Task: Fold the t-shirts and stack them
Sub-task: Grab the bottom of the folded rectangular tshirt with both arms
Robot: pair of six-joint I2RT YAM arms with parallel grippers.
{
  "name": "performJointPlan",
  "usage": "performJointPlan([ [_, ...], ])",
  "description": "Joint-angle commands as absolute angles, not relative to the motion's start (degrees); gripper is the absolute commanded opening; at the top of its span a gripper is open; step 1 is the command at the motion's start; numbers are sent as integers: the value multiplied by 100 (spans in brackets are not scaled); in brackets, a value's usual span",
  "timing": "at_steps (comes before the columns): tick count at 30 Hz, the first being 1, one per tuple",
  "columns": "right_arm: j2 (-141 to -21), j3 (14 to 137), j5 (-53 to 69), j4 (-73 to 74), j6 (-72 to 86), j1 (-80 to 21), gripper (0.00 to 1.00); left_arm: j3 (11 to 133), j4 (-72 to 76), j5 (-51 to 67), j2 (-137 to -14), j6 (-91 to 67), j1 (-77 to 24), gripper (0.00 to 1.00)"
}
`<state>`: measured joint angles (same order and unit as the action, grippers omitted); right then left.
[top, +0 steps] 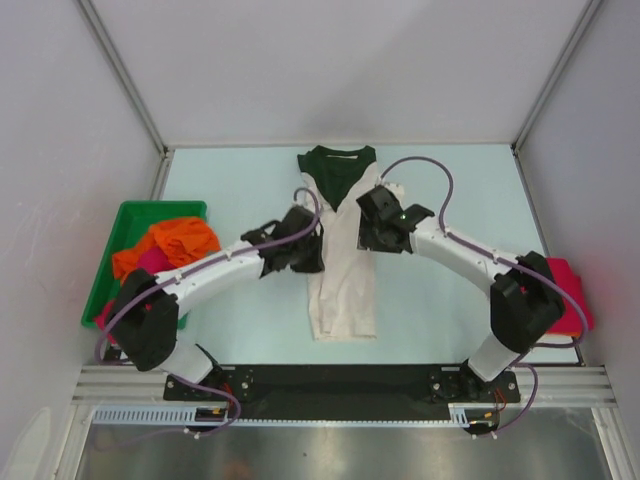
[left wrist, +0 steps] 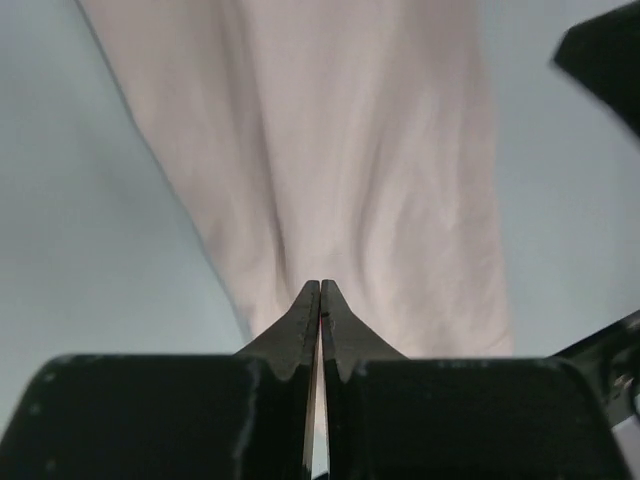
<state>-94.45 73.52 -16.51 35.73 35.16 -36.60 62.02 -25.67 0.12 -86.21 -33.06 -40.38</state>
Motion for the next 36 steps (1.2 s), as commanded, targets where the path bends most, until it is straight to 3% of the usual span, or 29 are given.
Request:
performJointPlan([
  [1, -8948, 6480, -2170, 3647, 4253, -4358, 59, 5169, -2136, -395, -7991, -3726, -4499, 6],
  [10, -8376, 5494, -2337, 3604, 5211, -5430, 51, 4439, -1934, -659, -7384, -4139, -5001, 3],
  [19, -8490, 5370, -2356, 3595, 5484, -5915, 33, 4816, -1811, -528, -7567, -4175, -5308, 2],
  [28, -8771, 4940, -2005, 3445, 5765, -6108, 32, 4606, -1564, -53, -8524, -4139, -5897, 0],
  [36, -8807, 4553, -1767, 3560, 6091, -6144, 33, 4308, -2434, 9, -8842, -4271, -5906, 0],
])
